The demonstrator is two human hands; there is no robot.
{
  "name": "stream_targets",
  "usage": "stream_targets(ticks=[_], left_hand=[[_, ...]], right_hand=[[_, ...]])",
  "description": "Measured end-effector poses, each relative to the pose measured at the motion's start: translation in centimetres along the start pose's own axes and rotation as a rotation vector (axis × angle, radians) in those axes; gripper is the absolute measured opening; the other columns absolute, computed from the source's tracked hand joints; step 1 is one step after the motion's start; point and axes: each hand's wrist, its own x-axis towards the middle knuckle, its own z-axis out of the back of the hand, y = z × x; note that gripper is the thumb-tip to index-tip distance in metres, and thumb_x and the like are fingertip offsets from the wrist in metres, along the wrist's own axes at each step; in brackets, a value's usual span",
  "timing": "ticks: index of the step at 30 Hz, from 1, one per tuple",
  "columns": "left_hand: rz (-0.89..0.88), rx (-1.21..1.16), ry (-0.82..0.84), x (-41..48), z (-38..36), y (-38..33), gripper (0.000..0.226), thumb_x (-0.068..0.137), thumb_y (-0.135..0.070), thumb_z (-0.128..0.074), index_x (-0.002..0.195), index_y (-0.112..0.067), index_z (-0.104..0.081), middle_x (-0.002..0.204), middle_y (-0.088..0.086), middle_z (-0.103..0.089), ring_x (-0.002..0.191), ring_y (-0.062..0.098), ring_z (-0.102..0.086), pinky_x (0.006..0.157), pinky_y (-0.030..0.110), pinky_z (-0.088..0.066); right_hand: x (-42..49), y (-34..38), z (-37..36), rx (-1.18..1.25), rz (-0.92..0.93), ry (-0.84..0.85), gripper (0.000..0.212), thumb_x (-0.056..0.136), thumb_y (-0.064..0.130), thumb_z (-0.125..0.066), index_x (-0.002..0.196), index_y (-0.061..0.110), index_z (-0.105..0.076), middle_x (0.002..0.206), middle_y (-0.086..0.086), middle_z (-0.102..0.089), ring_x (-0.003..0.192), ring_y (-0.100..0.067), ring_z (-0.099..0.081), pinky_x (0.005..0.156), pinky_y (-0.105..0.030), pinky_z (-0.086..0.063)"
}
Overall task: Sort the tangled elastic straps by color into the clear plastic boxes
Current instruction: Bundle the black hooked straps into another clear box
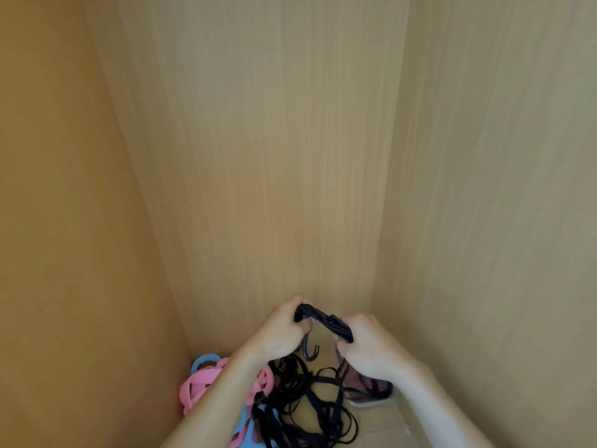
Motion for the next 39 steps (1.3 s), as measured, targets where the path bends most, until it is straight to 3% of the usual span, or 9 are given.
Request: stream_targets(ticks=[3,9,14,19,25,31,34,37,39], left_hand=[[0.026,-0.194,-0.033,-0.1,0.1,-0.1,0.011,0.102,-0.008,-0.051,0.097,-0.015,-0.058,0.063,-0.006,-0.058,0.051,0.011,-0.052,0.049,0.026,-0.044],[0.064,-0.569,-0.257,0.0,-1.6,-1.4,0.028,0.096,0.013,-0.032,0.097,-0.008,-0.052,0.072,0.009,-0.061,0.055,0.015,-0.049,0.057,0.028,-0.044],[0.164,-1.081,-0.248,0.0,-2.4,-2.4,0.026,0.104,0.000,-0.032,0.093,-0.008,-0.055,0.079,0.010,-0.058,0.063,0.018,-0.050,0.061,0.030,-0.046],[0.207,-1.232,-0.035,-1.1,-2.0,-3.1,0.028,0.101,-0.015,-0.037,0.094,-0.004,-0.062,0.081,0.011,-0.054,0.066,0.023,-0.054,0.060,0.034,-0.051],[0.108,-1.464,0.187,-2.3,-1.1,-3.9,0.034,0.092,-0.008,-0.044,0.083,-0.007,-0.076,0.084,0.009,-0.062,0.077,0.020,-0.060,0.066,0.031,-0.052],[0.135,-1.558,0.232,-2.9,-1.3,-4.1,0.010,0.084,-0.007,-0.060,0.087,-0.007,-0.069,0.095,0.009,-0.055,0.077,0.022,-0.058,0.074,0.035,-0.049],[0.203,-1.557,0.230,-3.2,-1.7,-3.5,0.015,0.074,-0.001,-0.065,0.086,-0.002,-0.073,0.091,0.012,-0.065,0.082,0.023,-0.059,0.082,0.034,-0.048],[0.221,-1.523,0.221,-3.3,-1.9,-2.8,0.019,0.080,-0.001,-0.054,0.080,-0.001,-0.073,0.085,0.011,-0.071,0.077,0.025,-0.067,0.076,0.035,-0.055],[0.225,-1.444,0.198,-3.3,-1.8,-2.6,0.021,0.083,-0.002,-0.047,0.082,-0.002,-0.068,0.081,0.011,-0.070,0.072,0.026,-0.069,0.070,0.035,-0.058]], right_hand=[[-0.8,0.3,-1.4,0.387,-0.029,0.075,0.012,0.099,0.025,-0.051,0.098,0.019,-0.062,0.077,-0.003,-0.075,0.073,-0.028,-0.070,0.077,-0.039,-0.059],[-1.7,2.3,-5.1,1.000,-0.231,-0.012,0.027,0.103,0.028,-0.056,0.094,0.002,-0.058,0.063,-0.004,-0.057,0.047,-0.016,-0.051,0.046,-0.025,-0.043],[-1.9,2.5,-6.2,1.156,-0.162,0.070,0.023,0.102,0.024,-0.058,0.106,0.002,-0.062,0.082,-0.012,-0.070,0.079,-0.028,-0.066,0.076,-0.040,-0.053],[-1.9,1.1,-5.0,1.201,-0.041,0.207,0.023,0.099,0.025,-0.063,0.103,0.002,-0.065,0.085,-0.021,-0.066,0.086,-0.032,-0.064,0.088,-0.042,-0.049],[-1.3,0.4,-3.8,1.171,0.017,0.334,0.027,0.094,0.034,-0.068,0.076,0.019,-0.053,0.065,-0.001,-0.032,0.059,-0.015,-0.035,0.067,-0.031,-0.044],[-0.9,-0.3,-0.7,0.971,0.019,0.405,0.009,0.088,0.023,-0.075,0.082,0.025,-0.069,0.060,0.000,-0.031,0.057,-0.014,-0.030,0.064,-0.028,-0.041],[-0.5,-0.8,0.3,0.834,0.042,0.435,0.019,0.083,0.012,-0.077,0.074,0.028,-0.073,0.060,0.008,-0.051,0.056,-0.010,-0.040,0.063,-0.026,-0.042],[-0.4,-1.3,1.1,0.828,0.037,0.457,0.012,0.075,0.005,-0.076,0.086,0.006,-0.071,0.073,-0.004,-0.058,0.061,-0.014,-0.046,0.062,-0.027,-0.042],[-0.1,-2.1,1.2,0.888,0.023,0.487,0.031,0.075,0.001,-0.071,0.101,-0.013,-0.062,0.084,-0.016,-0.054,0.064,-0.018,-0.044,0.062,-0.028,-0.040]])
